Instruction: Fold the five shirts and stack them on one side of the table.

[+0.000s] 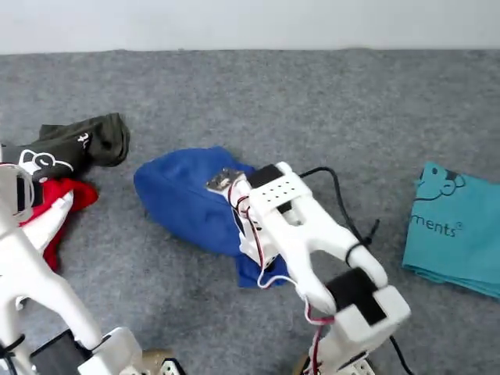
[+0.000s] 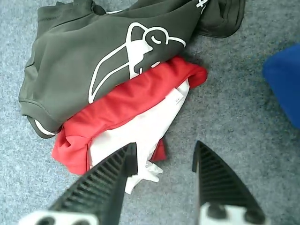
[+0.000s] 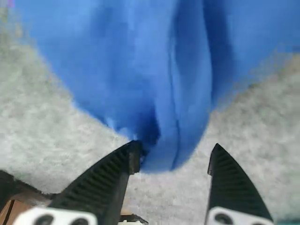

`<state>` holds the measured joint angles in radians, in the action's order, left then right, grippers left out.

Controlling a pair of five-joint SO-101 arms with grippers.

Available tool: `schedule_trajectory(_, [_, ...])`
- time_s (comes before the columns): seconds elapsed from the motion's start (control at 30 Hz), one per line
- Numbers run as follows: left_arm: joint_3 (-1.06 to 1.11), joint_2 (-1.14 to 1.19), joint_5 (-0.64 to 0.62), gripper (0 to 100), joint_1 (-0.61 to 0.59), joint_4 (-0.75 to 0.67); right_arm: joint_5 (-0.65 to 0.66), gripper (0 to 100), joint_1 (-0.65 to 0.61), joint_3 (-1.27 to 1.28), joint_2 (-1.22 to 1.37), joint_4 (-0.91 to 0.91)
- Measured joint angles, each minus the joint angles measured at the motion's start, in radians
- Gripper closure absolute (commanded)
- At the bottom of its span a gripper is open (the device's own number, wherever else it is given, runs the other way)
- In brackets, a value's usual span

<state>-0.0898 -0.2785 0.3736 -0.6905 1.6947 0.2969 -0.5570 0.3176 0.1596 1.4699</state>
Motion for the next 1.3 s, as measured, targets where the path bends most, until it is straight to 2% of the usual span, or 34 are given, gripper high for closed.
schedule_trajectory(0.1, [0.000,0.000,0.000,80,0.000,0.000,0.000,98.9,0.000,-0.009,0.068,-0.031])
schedule_trajectory(0.17, [0.000,0.000,0.000,82,0.000,0.000,0.000,96.6,0.002,-0.044,0.078,-0.034])
schedule_trajectory(0.27, [0.000,0.000,0.000,85,0.000,0.000,0.006,98.9,0.038,-0.117,0.080,0.006])
schedule_trajectory(0.33, [0.000,0.000,0.000,86,0.000,0.000,0.057,99.0,0.087,-0.186,0.080,0.054])
schedule_trajectory(0.57, [0.000,0.000,0.000,86,0.000,0.000,0.301,99.0,0.256,-0.569,0.044,0.247])
schedule_trajectory(0.7, [0.000,0.000,0.000,86,0.000,0.000,0.482,99.0,0.285,-0.822,0.044,0.279])
schedule_trajectory(0.8, [0.000,0.000,0.000,86,0.000,0.000,0.586,99.0,0.292,-0.911,0.032,0.284])
schedule_trajectory(1.03, [0.000,0.000,0.000,86,0.003,0.000,0.631,99.0,0.290,-0.870,0.018,0.285])
schedule_trajectory(1.17, [0.000,0.000,0.000,86,0.043,0.000,0.643,99.0,0.287,-0.664,-0.052,0.285])
schedule_trajectory(1.3, [0.000,0.000,0.000,86,0.143,0.000,0.675,99.0,0.288,-0.393,-0.147,0.285])
